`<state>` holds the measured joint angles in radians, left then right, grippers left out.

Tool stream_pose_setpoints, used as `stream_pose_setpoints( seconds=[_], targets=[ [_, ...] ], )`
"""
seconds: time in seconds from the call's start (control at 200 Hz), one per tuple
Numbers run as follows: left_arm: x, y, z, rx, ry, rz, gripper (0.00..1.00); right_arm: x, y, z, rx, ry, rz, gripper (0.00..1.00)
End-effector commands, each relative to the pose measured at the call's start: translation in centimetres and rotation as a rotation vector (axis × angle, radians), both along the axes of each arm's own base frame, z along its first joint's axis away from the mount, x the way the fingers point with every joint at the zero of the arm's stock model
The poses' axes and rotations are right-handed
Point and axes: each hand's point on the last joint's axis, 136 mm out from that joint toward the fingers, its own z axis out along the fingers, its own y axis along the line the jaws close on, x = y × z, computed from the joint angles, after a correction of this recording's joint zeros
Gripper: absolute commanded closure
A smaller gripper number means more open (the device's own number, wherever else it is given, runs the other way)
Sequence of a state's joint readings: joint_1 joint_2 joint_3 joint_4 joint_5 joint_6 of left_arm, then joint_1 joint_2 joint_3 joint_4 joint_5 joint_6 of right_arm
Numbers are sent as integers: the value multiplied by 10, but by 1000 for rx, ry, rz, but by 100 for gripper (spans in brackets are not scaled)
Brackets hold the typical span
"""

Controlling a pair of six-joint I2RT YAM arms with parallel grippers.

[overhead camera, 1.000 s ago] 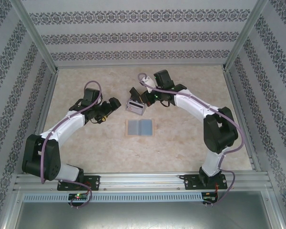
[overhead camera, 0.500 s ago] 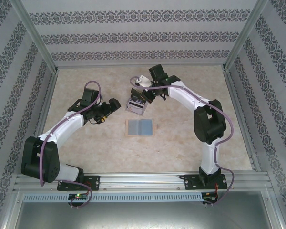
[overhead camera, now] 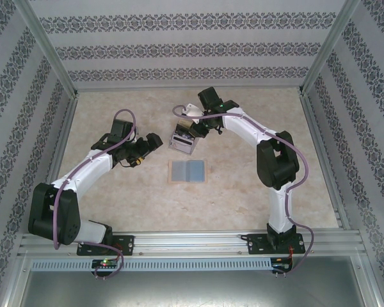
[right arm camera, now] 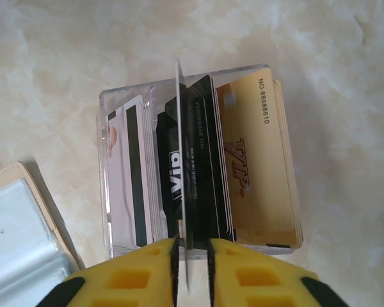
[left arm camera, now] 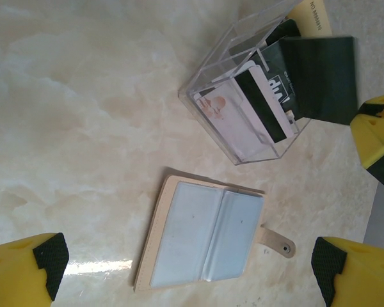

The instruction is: Take the credit cards out of the card holder

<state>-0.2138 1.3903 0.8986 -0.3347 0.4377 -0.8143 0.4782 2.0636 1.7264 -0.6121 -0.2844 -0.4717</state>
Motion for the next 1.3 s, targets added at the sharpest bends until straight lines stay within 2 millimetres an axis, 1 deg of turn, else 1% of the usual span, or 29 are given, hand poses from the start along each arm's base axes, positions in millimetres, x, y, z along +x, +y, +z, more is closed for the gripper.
stream_pose_setpoints(
  seconds=[0.0,0.105,0.17,0.225,0.3,0.36,0.455,0.585,0.639,0.689,0.789,0.854,0.934,1.004,1.069,1.124,1.184,1.214,1.269,1.294],
  targets=[
    [-5,3,-3,-2,18,0,1,3,0,4,-3,3,-26,72],
    [-6,4,-3,3,21,-1,1,3,-1,18,21,-11,-54,69],
    [-6,4,-3,4,22,1,1,5,-3,30,37,-27,-101,62],
    [-6,4,-3,3,21,-2,1,6,-8,40,51,-30,-164,57],
    [-6,4,-3,6,19,-7,1,5,-19,49,71,-23,-287,49],
    [-6,2,-2,11,5,-30,1,2,-29,55,90,-13,-395,47],
    [-7,2,0,27,-4,-63,1,-10,-48,64,124,16,-557,44],
    [-6,-2,1,31,1,-95,0,-43,-58,65,203,119,-708,40],
    [-6,-4,0,28,9,-100,0,-59,-61,58,226,171,-759,39],
    [-5,-6,-2,26,18,-102,0,-75,-62,48,233,232,-800,40],
    [-5,-16,-8,22,46,-127,0,-107,-55,24,217,335,-820,41],
    [-5,-25,-12,34,66,-153,0,-125,-47,10,206,385,-822,41],
    [-7,-37,-18,57,91,-183,3,-140,-37,-6,207,432,-837,43],
    [-7,-48,-23,80,96,-207,7,-146,-28,-18,238,448,-855,44],
    [-6,-57,-28,90,99,-227,10,-148,-21,-26,271,452,-869,44],
    [-4,-66,-30,83,101,-247,17,-147,-15,-32,281,463,-874,45],
    [-4,-73,-37,85,117,-264,24,-146,-12,-41,263,472,-881,46],
    [-4,-75,-40,88,126,-270,31,-146,-10,-45,248,479,-883,47],
    [-4,-79,-46,92,141,-276,39,-146,-8,-54,225,497,-880,52],
    [-5,-80,-48,92,145,-280,41,-146,-6,-56,220,502,-877,53]
  ],
)
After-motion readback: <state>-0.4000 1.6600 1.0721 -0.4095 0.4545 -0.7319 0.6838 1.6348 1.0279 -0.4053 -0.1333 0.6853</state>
